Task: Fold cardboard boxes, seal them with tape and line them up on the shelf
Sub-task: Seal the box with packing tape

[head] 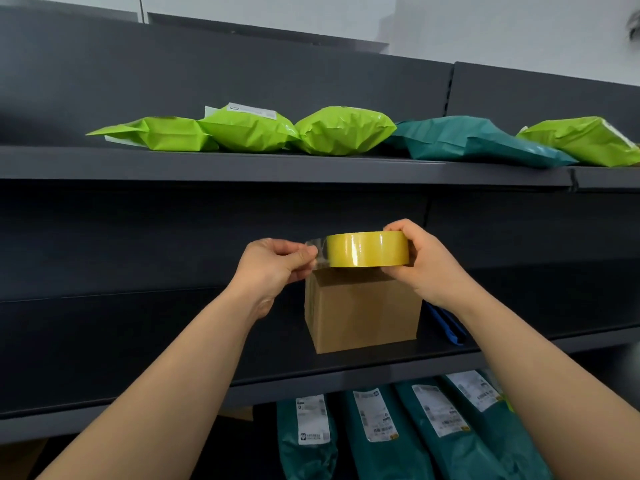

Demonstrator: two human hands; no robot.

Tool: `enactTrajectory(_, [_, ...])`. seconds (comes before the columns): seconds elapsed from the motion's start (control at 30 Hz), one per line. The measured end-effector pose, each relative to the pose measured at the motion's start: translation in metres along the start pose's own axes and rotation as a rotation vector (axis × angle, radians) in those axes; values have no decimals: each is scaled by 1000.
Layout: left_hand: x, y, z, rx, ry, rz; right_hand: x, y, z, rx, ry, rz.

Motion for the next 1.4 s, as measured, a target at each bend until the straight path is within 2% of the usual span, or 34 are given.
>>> enactTrajectory(0.13, [11, -9, -2, 105, -37, -45, 19, 7, 3, -52, 53, 64])
enactTrajectory(0.3, [26, -18, -6, 251, -93, -88, 37, 3, 12, -95, 87, 55])
enactTrajectory(0.77, [49, -17, -32, 275, 113, -52, 67, -29, 41, -249, -11, -162])
enactTrajectory(1.03, [53, -15, -38, 268, 219, 1, 75, -25, 35, -206, -15, -157])
enactTrajectory(1.4, [47, -14, -42, 189, 241, 31, 83, -29, 36, -286, -93, -172])
Point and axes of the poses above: each hand's wrist, its own x-axis towards the middle knuckle, its own y-axis out of the back of the hand, z = x × y, the point moved 10 cm from there along x, towards the middle knuckle, and after that the axes turned 14 degrees about -x, right-handed, at the moved point
